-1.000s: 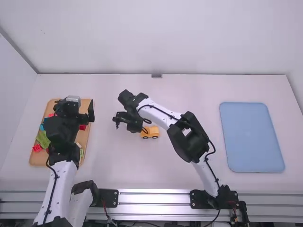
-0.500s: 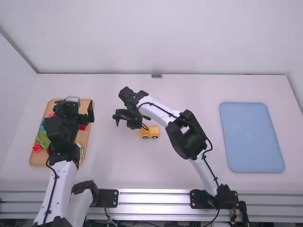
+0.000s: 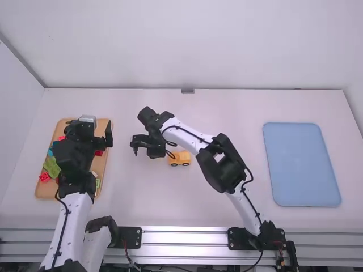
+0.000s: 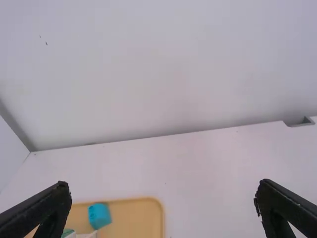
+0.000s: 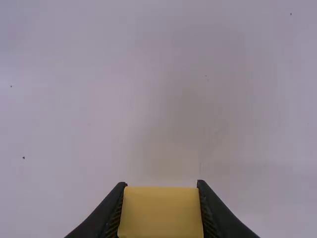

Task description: Assemble lego blocks to make yellow taxi

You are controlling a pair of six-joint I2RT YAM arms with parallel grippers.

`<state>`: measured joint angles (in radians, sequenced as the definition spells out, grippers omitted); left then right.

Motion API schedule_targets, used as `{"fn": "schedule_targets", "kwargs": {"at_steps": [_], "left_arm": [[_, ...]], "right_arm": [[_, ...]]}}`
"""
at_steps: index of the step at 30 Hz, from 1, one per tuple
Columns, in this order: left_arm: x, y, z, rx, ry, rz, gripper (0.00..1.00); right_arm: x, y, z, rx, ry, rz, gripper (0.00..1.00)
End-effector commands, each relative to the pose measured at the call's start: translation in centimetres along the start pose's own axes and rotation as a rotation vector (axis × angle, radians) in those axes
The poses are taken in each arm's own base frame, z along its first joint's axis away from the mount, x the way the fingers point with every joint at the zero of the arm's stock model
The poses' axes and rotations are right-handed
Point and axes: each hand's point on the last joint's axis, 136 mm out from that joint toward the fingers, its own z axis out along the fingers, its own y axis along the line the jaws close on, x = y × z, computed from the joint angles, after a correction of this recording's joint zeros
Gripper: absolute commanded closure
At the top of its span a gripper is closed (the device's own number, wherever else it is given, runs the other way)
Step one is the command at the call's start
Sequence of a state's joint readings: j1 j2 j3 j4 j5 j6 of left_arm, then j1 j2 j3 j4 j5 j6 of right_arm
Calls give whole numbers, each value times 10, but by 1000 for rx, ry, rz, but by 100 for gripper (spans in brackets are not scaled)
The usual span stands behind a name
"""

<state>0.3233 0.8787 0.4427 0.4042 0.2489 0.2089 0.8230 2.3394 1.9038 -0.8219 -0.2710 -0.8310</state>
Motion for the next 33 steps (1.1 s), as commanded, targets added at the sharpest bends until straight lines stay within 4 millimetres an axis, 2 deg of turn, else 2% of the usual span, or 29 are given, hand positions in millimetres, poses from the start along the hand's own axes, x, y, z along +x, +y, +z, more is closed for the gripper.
{"fn": "schedule_targets", "kwargs": {"at_steps": [1, 5, 12, 14, 20, 21, 23, 27, 31, 33], "left_arm": [[1, 0, -2, -5, 0, 9, 1], [1, 0, -2, -4, 2, 8, 1], [2, -1, -2, -1, 2, 7, 1], [2, -1, -2, -2, 4, 7, 1], [2, -1, -2, -1, 4, 7, 1], [2, -1, -2, -1, 3, 7, 1], [2, -1, -2, 0, 3, 7, 1], [2, -1, -2, 0, 3, 7, 1], [2, -1, -2, -1, 3, 8, 1], [2, -1, -2, -1, 3, 8, 1]], "right_arm": [[8, 10, 18, -34, 22, -3, 94], [15, 1, 22, 13, 46, 39, 94], [18, 5, 25, -1, 48, 41, 90], [21, 7, 28, -8, 51, 44, 85], [22, 10, 32, -10, 52, 43, 83], [22, 10, 32, -11, 52, 43, 79], [21, 7, 32, -4, 46, 43, 54], [19, 5, 31, 6, 37, 39, 32], [14, 1, 28, 24, 19, 38, 18], [11, -1, 26, 34, 9, 50, 17]]}}
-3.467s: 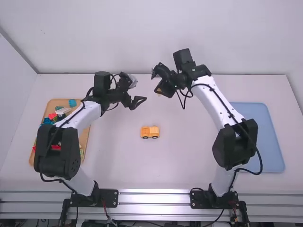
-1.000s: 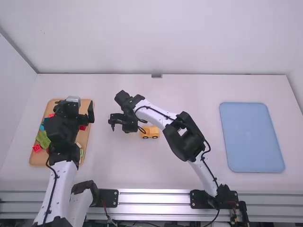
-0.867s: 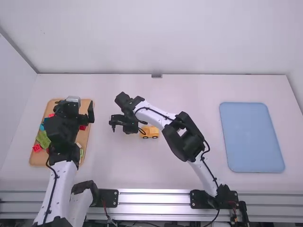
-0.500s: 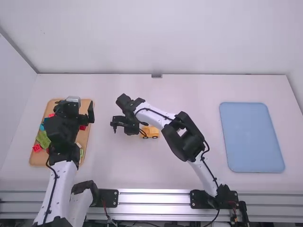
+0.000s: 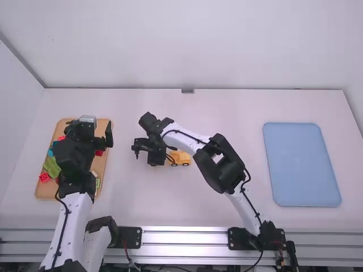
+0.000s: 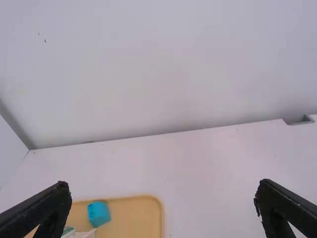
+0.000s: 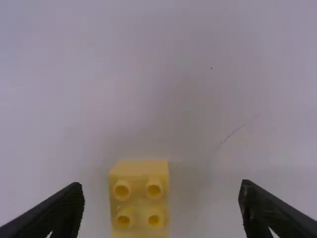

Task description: Assemble lego blocks to make yellow taxi

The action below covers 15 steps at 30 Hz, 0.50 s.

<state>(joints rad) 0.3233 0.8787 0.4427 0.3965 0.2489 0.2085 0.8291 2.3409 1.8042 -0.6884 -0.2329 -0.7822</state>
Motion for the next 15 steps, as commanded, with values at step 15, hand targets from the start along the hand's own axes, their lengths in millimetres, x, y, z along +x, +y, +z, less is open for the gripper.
{"fn": "schedule_targets", "kwargs": {"at_steps": [15], "left_arm": [[1, -39, 18, 255, -18, -13, 1]], "right_arm": [[15, -69, -157, 188, -285, 233, 2]]}}
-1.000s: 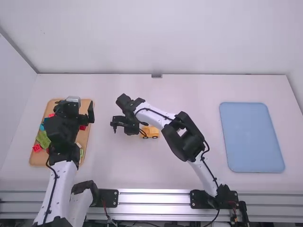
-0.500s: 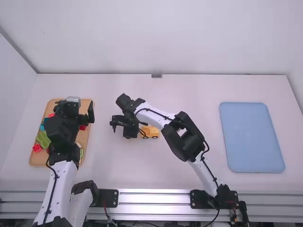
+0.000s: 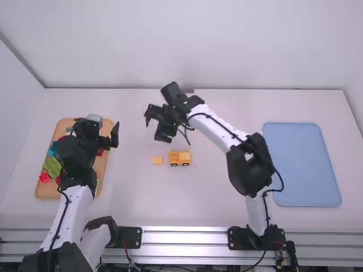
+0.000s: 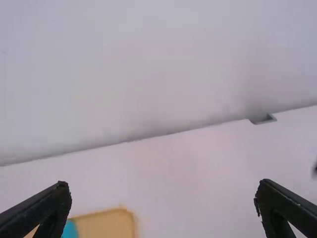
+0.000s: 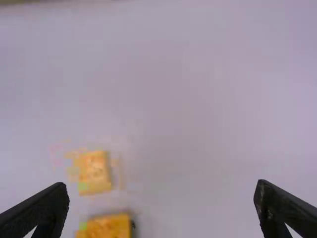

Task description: Assemble lego blocks to make yellow taxi

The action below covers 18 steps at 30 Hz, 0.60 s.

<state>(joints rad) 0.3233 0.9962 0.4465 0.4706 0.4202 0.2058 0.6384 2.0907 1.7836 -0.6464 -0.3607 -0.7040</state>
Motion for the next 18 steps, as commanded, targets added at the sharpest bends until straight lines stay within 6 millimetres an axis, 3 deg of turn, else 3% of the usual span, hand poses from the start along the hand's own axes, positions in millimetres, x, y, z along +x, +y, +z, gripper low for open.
{"fn": "schedule_targets", "kwargs": {"at_steps": [1, 7, 13, 17, 18], "left_arm": [[-7, -17, 10, 132, 4, 18, 1], [4, -35, 28, 343, 135, 84, 1], [19, -58, 28, 509, 290, 183, 1], [32, -88, 18, 652, 390, 334, 1], [41, -105, 13, 732, 421, 437, 1]], "right_arm": [[16, -16, -39, 61, -16, 109, 2], [66, -41, -96, 244, -88, 241, 2], [114, -50, -143, 414, -180, 348, 2], [136, -59, -171, 525, -238, 409, 2], [142, -63, -185, 571, -272, 440, 2]]}}
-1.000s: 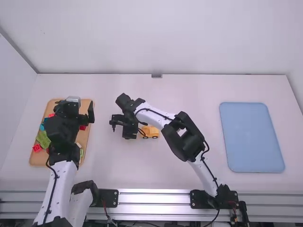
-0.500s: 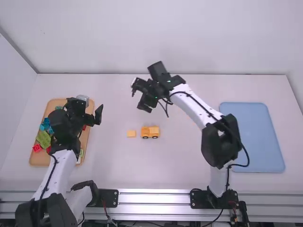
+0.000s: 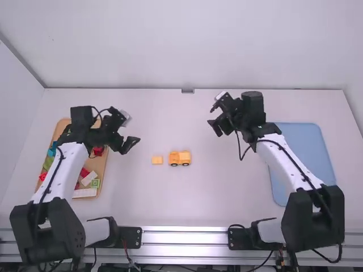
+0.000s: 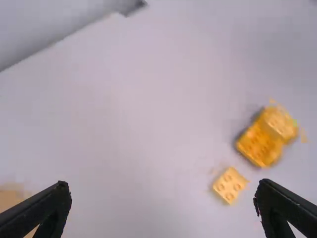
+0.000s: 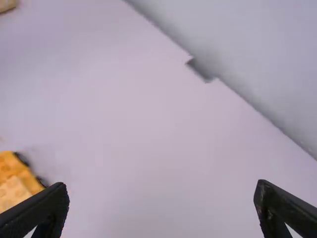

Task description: Assemble lego blocks to make yellow taxi

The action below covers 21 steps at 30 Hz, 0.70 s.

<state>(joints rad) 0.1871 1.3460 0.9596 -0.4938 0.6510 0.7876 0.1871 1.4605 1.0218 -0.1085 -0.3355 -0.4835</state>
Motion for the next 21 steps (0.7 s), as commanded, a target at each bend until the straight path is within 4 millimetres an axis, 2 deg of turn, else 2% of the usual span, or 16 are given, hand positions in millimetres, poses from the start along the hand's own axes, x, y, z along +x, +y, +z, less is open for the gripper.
{"fn": "schedule_targets", "kwargs": {"at_steps": [1, 5, 11, 17, 21], "left_arm": [[-4, -22, 15, 77, 58, 330, 1], [15, -45, 44, 142, 209, 461, 1], [41, -67, 82, 215, 385, 552, 1], [61, -69, 109, 292, 492, 538, 1], [71, -66, 118, 342, 543, 503, 1]], "right_arm": [[-4, -12, -20, 54, -56, 82, 2], [0, -28, -38, 118, -106, 175, 2], [14, -22, -45, 74, -115, 196, 2], [20, -20, -45, 39, -158, 198, 2], [21, -19, -45, 26, -167, 204, 2]]}}
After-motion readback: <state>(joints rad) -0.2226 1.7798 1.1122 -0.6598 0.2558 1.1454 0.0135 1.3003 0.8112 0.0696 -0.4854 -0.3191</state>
